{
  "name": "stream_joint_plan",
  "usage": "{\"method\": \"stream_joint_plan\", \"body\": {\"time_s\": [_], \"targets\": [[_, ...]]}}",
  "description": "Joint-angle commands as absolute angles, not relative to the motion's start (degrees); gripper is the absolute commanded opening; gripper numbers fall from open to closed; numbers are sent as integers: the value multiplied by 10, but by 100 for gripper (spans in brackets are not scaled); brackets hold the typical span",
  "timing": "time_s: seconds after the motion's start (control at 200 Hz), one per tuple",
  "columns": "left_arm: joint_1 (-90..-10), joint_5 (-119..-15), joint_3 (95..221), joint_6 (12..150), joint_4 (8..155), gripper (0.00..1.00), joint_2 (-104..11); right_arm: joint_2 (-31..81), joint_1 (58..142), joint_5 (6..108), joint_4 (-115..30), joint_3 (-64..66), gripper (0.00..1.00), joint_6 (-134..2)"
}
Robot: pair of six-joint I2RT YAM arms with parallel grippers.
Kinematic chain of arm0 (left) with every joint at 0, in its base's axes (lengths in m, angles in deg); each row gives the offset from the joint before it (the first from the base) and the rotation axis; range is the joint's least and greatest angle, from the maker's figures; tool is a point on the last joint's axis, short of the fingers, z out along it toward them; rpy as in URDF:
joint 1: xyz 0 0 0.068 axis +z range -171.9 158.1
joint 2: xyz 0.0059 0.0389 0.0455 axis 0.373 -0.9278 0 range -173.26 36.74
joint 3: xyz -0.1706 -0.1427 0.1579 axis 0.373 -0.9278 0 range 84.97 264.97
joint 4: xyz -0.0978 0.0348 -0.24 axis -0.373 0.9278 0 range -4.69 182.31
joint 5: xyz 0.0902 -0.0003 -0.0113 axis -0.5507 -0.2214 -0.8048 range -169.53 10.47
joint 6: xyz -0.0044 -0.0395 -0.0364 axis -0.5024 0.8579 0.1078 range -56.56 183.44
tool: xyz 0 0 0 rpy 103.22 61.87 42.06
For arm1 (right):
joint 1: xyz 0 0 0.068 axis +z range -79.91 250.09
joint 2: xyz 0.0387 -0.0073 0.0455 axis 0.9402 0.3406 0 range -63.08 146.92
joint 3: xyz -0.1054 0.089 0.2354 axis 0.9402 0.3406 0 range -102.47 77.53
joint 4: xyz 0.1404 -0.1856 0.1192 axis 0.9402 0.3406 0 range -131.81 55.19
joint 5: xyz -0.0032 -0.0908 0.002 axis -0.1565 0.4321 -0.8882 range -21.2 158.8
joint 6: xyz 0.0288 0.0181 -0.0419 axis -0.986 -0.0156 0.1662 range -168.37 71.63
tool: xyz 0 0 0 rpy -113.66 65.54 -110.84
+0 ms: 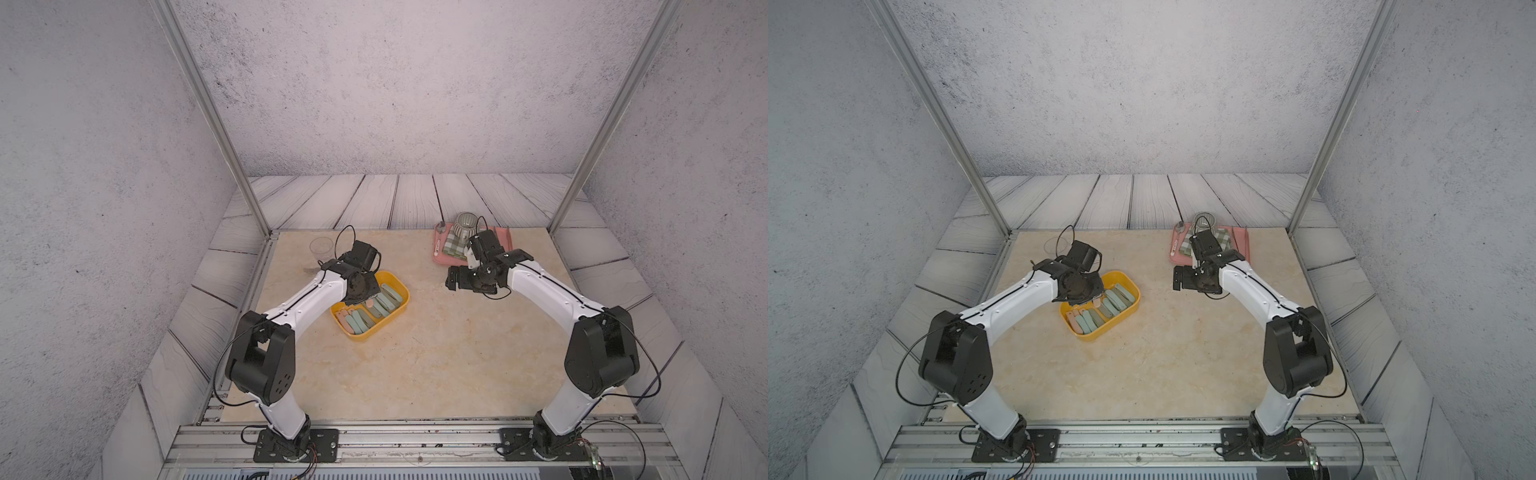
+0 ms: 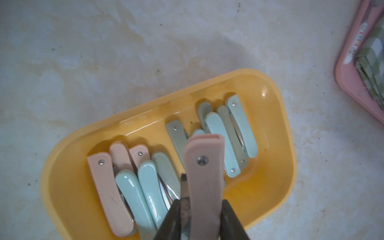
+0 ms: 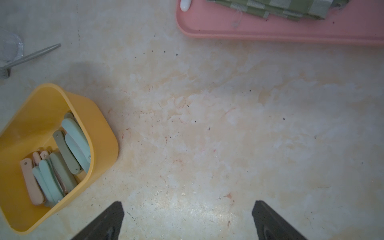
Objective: Take the fruit knife out of the storage box
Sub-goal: Pick up the fruit knife from the storage box, then place the fruit knife at the center of the board.
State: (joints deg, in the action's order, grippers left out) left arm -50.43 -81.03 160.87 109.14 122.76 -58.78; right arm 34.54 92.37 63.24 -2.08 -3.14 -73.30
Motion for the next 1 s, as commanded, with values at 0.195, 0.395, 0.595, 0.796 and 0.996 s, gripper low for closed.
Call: {"method": "stream_joint_plan", "body": {"time_s": [0.195, 0.395, 0.595, 0.796, 0.996], "targets": [[-609, -814, 1681, 1006, 1261, 18, -589, 307, 926, 696, 29, -57, 99, -745], [-646, -782, 1722, 991, 1256, 18, -640, 276, 924, 752, 56, -45, 99, -769], [-671, -744, 1741, 986, 1247, 18, -699, 227, 920, 797, 50, -8, 99, -783], [-680, -701, 1732, 998, 1230, 18, -756, 202, 909, 807, 51, 15, 99, -785], [-680, -707, 1725, 1019, 1220, 17, -798, 208, 904, 775, 43, 22, 99, -779]]}}
